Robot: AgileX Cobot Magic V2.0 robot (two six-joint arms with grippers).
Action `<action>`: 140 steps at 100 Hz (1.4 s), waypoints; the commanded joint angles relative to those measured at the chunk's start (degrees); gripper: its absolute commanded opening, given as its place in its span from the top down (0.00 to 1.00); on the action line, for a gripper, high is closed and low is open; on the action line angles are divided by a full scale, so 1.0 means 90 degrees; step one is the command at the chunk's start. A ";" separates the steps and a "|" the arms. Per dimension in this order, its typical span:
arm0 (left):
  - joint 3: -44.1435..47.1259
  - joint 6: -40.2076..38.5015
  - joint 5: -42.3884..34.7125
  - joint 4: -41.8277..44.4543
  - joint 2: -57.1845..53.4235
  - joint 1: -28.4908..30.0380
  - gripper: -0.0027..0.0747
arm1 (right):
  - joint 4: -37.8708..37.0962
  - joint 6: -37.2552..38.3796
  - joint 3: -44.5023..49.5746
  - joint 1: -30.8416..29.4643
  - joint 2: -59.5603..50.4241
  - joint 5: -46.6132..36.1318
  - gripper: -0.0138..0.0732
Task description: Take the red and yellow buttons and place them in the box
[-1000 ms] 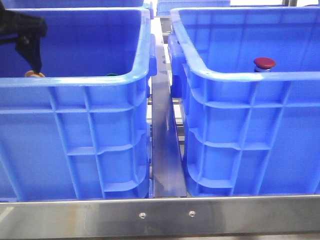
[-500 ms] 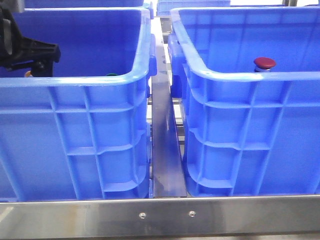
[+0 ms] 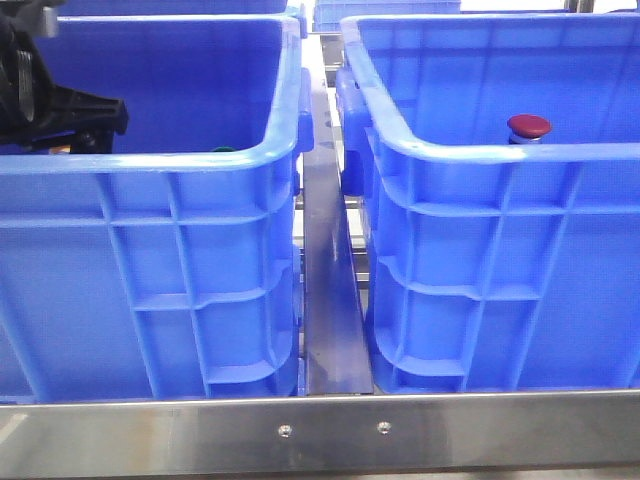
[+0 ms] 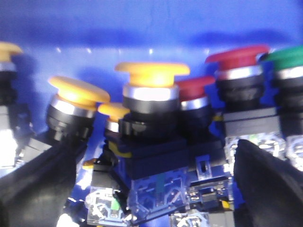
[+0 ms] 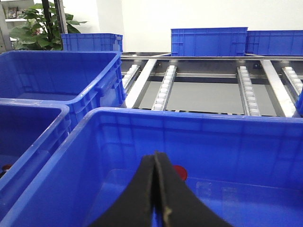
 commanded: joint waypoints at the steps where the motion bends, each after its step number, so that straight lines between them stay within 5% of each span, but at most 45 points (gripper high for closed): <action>1: -0.0197 -0.0065 -0.0176 0.0062 -0.0240 0.0009 0.18 | 0.0043 -0.0006 -0.0149 -0.0036 0.0008 -0.0256 0.92; 15: -0.0197 -0.0065 -0.0176 0.0062 -0.0240 0.0009 0.33 | 0.0043 -0.0006 -0.0149 -0.0036 0.0008 -0.0256 0.92; 47: -0.0197 0.0008 -0.0176 0.0062 -0.0240 0.0009 0.99 | 0.0043 -0.0006 -0.0149 -0.0036 0.0008 -0.0256 0.92; 100: -0.0197 0.0599 0.0624 0.0037 -0.1555 -0.0308 0.99 | 0.0043 -0.0006 -0.0149 -0.0036 0.0008 -0.0256 0.92; 140: -0.0197 0.0940 0.0819 0.0037 -0.3399 -0.2206 0.99 | 0.0043 -0.0006 -0.0149 -0.0036 0.0008 -0.0256 0.92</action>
